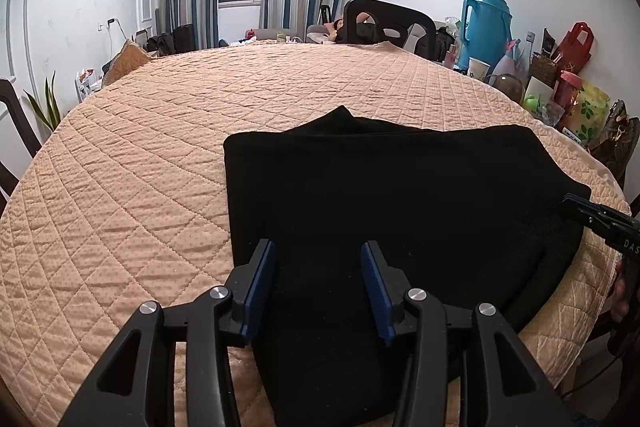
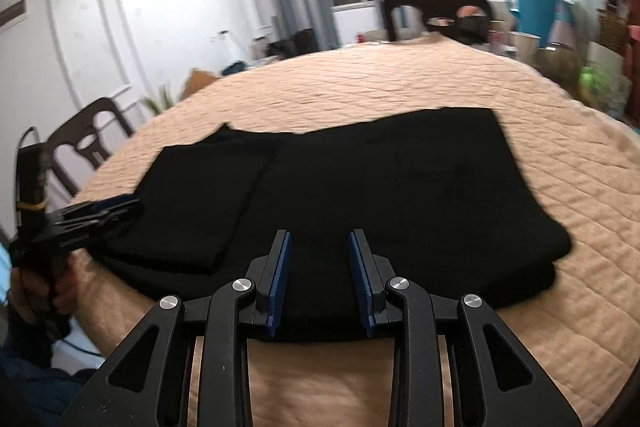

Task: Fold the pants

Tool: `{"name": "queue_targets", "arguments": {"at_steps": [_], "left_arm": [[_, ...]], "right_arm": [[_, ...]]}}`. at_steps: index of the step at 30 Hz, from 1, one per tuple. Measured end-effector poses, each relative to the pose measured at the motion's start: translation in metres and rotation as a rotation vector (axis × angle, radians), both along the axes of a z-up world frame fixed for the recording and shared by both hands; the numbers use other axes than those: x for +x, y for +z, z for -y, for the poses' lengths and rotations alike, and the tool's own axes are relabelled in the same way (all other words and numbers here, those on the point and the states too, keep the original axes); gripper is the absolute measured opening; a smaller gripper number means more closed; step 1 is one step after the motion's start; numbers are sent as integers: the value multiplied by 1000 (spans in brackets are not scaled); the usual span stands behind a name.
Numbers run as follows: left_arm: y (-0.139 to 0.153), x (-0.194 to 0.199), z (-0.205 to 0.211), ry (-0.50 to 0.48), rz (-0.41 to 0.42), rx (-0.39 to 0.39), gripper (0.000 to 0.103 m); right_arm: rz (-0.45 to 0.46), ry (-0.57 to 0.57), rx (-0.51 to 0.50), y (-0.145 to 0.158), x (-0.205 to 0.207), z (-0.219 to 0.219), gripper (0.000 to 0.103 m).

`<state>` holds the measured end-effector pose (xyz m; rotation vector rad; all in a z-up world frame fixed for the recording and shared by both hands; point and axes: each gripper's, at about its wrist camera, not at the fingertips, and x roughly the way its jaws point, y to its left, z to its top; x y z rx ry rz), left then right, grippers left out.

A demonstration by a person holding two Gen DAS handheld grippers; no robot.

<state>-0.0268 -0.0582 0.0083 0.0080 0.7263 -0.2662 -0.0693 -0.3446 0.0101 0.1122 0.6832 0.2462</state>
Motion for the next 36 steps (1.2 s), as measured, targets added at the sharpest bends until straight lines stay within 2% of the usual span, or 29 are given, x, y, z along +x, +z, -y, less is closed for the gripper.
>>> {"name": "queue_targets", "arguments": {"at_steps": [3, 8, 11, 13, 14, 18, 24, 31, 36], "left_arm": [[0, 0, 0, 0, 0, 0, 48], [0, -2, 0, 7, 3, 2, 49], [0, -8, -2, 13, 8, -7, 51], [-1, -12, -3, 6, 11, -14, 52], [-1, -14, -4, 5, 13, -15, 52], [-1, -15, -5, 0, 16, -22, 52], [-2, -15, -2, -6, 21, -1, 56], [-2, -15, -4, -9, 19, -11, 56], [-1, -14, -5, -4, 8, -12, 56]], "right_arm": [[-24, -61, 6, -2, -4, 20, 31], [-48, -104, 159, 3, -18, 55, 31], [-52, -145, 163, 8, -25, 64, 31], [-70, -191, 161, 9, -28, 70, 45], [-80, -209, 170, 8, -29, 74, 46], [-151, -261, 294, -7, -27, 92, 47], [-133, -283, 468, -13, -16, 105, 53], [-95, -313, 525, -9, -11, 103, 54], [-96, -304, 466, -9, 0, 94, 55]]}}
